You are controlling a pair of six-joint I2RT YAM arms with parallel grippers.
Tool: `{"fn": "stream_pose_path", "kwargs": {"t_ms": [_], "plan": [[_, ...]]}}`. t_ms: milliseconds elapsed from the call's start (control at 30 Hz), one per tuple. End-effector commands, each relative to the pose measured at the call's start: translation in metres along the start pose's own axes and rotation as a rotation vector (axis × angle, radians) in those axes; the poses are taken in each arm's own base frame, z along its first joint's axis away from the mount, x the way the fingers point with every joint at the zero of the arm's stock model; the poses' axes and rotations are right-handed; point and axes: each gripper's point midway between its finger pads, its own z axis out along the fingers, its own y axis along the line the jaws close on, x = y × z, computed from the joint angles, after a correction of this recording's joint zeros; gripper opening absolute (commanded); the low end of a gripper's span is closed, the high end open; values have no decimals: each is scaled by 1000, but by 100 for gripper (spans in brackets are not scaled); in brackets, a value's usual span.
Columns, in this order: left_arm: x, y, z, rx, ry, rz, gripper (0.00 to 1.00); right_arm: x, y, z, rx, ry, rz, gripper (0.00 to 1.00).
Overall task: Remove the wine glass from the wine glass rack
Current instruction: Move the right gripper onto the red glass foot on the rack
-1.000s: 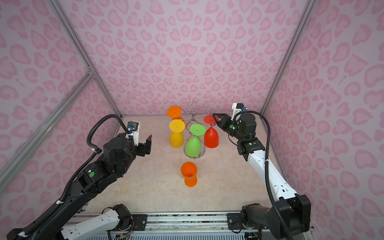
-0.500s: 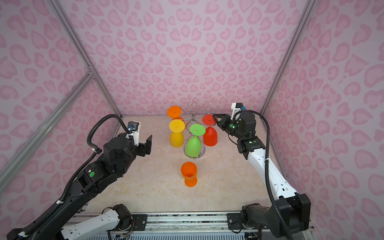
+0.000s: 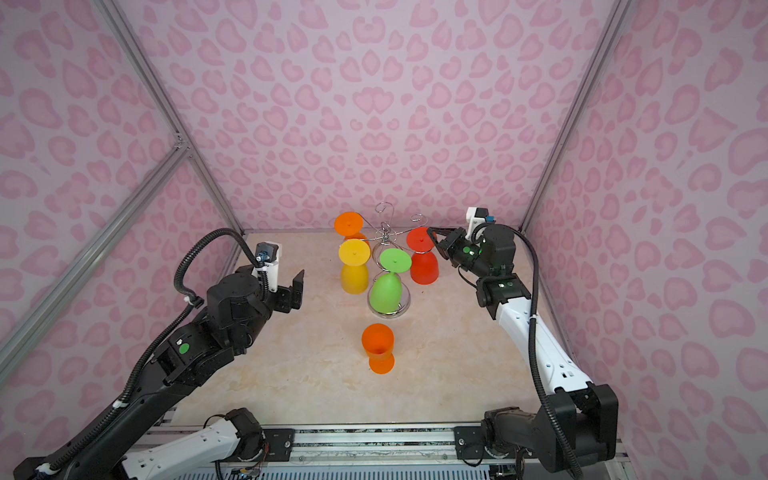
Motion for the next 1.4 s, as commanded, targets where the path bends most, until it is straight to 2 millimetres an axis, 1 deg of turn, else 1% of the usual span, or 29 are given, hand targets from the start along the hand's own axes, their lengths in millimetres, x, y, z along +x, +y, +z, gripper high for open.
{"fn": "stream_pose_path", "kwargs": {"t_ms": [0, 267, 367, 733, 1133, 1267, 1367], "plan": [[-6, -1, 0, 8, -29, -21, 89, 3, 8, 3, -63, 30, 43, 0], [-1, -1, 0, 9, -23, -21, 88, -1, 8, 0, -117, 24, 122, 0], [-2, -1, 0, 8, -25, -22, 88, -4, 10, -2, -130, 16, 133, 0], [3, -4, 3, 15, -13, -20, 88, -13, 18, -21, -150, -13, 126, 0], [4, -9, 9, 26, -5, -12, 88, -4, 19, -34, -155, -2, 125, 0], [3, -8, 8, 25, -8, -16, 88, 3, 21, -35, -158, 8, 125, 0], [3, -8, 8, 26, -8, -18, 88, 7, 22, -33, -159, 17, 127, 0]]}}
